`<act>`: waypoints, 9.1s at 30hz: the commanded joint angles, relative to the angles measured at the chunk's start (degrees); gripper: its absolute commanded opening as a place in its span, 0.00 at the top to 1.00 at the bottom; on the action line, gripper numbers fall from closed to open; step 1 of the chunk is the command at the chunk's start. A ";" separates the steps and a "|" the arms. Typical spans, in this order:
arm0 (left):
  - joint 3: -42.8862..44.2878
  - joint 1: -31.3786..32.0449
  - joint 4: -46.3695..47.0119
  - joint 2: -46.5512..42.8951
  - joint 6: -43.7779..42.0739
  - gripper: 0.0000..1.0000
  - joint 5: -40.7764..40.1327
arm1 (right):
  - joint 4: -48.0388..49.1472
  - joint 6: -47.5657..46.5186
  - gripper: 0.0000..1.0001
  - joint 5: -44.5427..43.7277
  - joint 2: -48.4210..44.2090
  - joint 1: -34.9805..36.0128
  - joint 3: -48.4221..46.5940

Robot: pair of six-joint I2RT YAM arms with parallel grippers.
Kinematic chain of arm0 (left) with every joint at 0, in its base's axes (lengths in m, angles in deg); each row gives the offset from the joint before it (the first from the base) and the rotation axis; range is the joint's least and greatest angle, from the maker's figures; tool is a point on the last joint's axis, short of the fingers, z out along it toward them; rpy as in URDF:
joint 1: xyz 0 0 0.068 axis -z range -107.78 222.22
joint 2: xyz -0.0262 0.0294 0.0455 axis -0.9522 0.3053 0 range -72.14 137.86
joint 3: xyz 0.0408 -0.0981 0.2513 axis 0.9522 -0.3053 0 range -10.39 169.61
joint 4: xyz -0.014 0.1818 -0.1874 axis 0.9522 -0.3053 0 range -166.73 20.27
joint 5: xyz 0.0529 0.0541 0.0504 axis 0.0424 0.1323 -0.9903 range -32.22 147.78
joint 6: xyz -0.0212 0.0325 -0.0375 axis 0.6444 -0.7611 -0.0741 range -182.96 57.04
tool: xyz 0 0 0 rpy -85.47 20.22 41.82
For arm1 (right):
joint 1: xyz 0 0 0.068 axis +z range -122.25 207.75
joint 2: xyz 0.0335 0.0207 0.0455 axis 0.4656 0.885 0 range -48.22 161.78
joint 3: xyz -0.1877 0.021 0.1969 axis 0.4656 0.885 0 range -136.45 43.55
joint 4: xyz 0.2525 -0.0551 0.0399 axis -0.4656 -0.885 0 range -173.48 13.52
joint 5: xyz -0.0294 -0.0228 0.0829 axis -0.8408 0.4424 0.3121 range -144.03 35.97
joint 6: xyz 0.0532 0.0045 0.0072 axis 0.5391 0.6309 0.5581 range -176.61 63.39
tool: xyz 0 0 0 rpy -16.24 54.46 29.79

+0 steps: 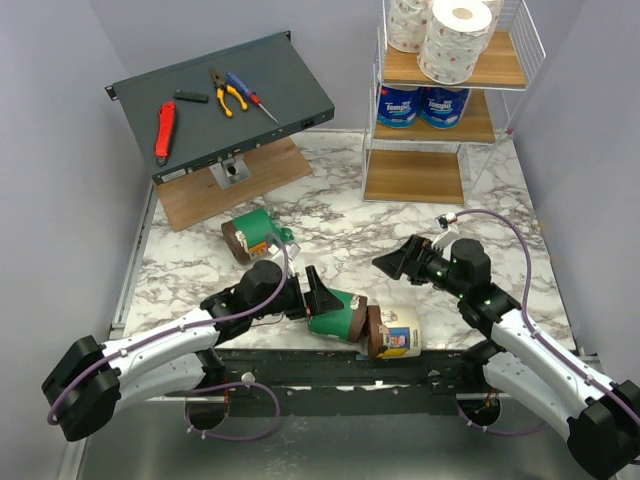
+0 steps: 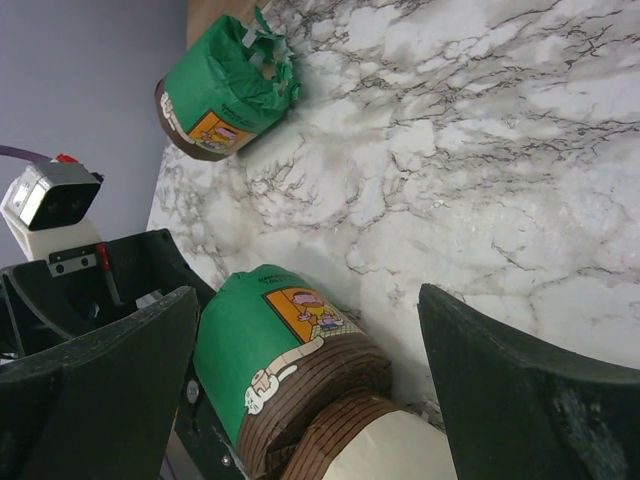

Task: Place and organize the paper towels onto the shelf
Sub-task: Adjust the paper towel at the center of the board, then pick up the paper towel from the center of the board, then place the paper towel on the shelf.

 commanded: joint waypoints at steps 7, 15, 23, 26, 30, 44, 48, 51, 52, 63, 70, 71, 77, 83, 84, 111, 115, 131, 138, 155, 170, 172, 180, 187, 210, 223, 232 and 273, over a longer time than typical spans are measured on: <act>-1.87 -1.01 12.39 4.42 -1.27 0.03 13.37 | -0.55 -1.81 0.06 -0.65 0.97 0.18 1.65; -1.60 -1.85 17.16 10.48 -0.25 0.08 16.13 | -1.01 -2.23 0.06 -0.44 0.62 0.22 1.81; -0.60 -1.86 12.64 10.17 -3.26 0.16 15.52 | -1.43 -2.48 0.06 -0.68 0.44 0.21 2.45; -0.91 -1.86 14.41 10.78 -3.05 0.30 16.35 | -1.25 -2.51 0.06 -0.58 0.60 0.22 2.27; -1.76 -1.86 17.64 10.62 -2.69 0.40 17.14 | -1.25 -2.48 0.06 -0.58 0.54 0.22 2.18; -1.52 -1.68 23.13 12.61 -3.30 0.42 19.23 | -1.76 -2.01 0.06 -1.13 -1.13 0.24 3.32; -1.33 -1.58 24.05 13.68 -3.30 0.53 19.86 | -2.07 -2.16 0.06 -1.31 -1.40 0.17 3.25; -1.02 -1.44 24.13 13.95 -3.52 0.55 19.91 | -2.51 -2.26 0.06 -1.55 -1.77 0.22 3.23; -0.89 -1.29 24.24 13.91 -3.76 0.56 19.94 | -2.64 -2.18 0.06 -1.57 -2.02 0.16 3.25; 2.19 -0.88 15.26 8.34 -7.97 0.77 17.00 | -7.25 -2.36 0.06 -2.43 -6.07 0.22 1.28; 11.01 -1.13 -5.01 1.23 -16.25 0.78 9.27 | -11.95 -3.44 0.06 -4.16 -9.95 0.22 -2.46; 12.93 -1.15 -9.29 0.68 -18.02 0.78 7.26 | -12.73 -3.71 0.06 -4.53 -10.44 0.21 -3.00; 27.28 -1.07 -28.28 3.63 -26.77 0.79 -5.72 | -17.40 -5.06 0.06 -7.91 -13.39 0.22 -5.84; 41.77 0.40 -39.42 14.01 -33.01 0.78 -12.66 | -25.06 -6.39 0.07 -14.95 -11.86 0.21 -9.94; 43.60 0.72 -40.49 16.38 -33.92 0.77 -13.76 | -25.85 -5.95 0.07 -15.89 -11.33 0.21 -9.92; 65.65 7.02 -49.84 45.10 -41.10 0.47 -18.33 | -27.17 -3.76 0.06 -21.09 -8.52 0.22 -10.30; 66.23 7.20 -49.93 43.05 -40.27 0.35 -18.09 | -27.51 -3.85 0.06 -20.95 -8.20 0.16 -10.57; 36.40 7.95 -32.74 2.67 -29.40 0.13 -27.41 | -21.40 -3.32 0.05 -13.88 -5.44 0.22 -11.37; 8.87 7.55 -15.38 -19.43 -22.43 0.10 -27.66 | -20.47 -7.74 0.12 -4.64 6.42 0.27 -16.54; -4.46 7.49 -9.66 -31.09 -20.17 0.11 -34.11 | -30.51 -14.12 0.13 -13.29 28.17 13.29 -31.18; -4.55 7.46 -7.80 -26.89 -22.39 0.11 -34.93 | -27.27 -12.99 0.20 -18.44 34.82 13.48 -32.73; -4.66 7.46 -7.36 -26.51 -22.21 0.11 -34.77 | -27.10 -12.93 0.21 -18.92 35.71 13.49 -33.24; -4.66 7.46 -6.87 -24.66 -21.18 0.11 -34.06 | -26.55 -13.08 0.37 -19.13 37.55 13.49 -33.69; -4.67 7.46 -5.95 -23.63 -21.08 0.11 -34.05 | -27.59 -13.02 0.51 -20.37 35.82 13.49 -33.71; -4.25 7.37 -10.92 -24.74 -18.90 0.11 -35.86 | -24.41 -3.97 0.62 -30.40 23.82 -7.05 -30.74; 0.27 7.37 -17.42 -23.65 -18.51 0.11 -38.11 | -12.21 5.56 0.63 -36.85 34.61 -9.89 -35.45; 0.62 7.39 -16.20 -22.01 -20.70 0.11 -38.15 | -7.07 5.25 0.62 -41.53 43.51 -10.03 -41.30; 2.29 7.38 -14.84 -15.89 -22.47 0.11 -39.07 | 2.64 12.10 0.51 -37.83 60.03 -10.00 -48.26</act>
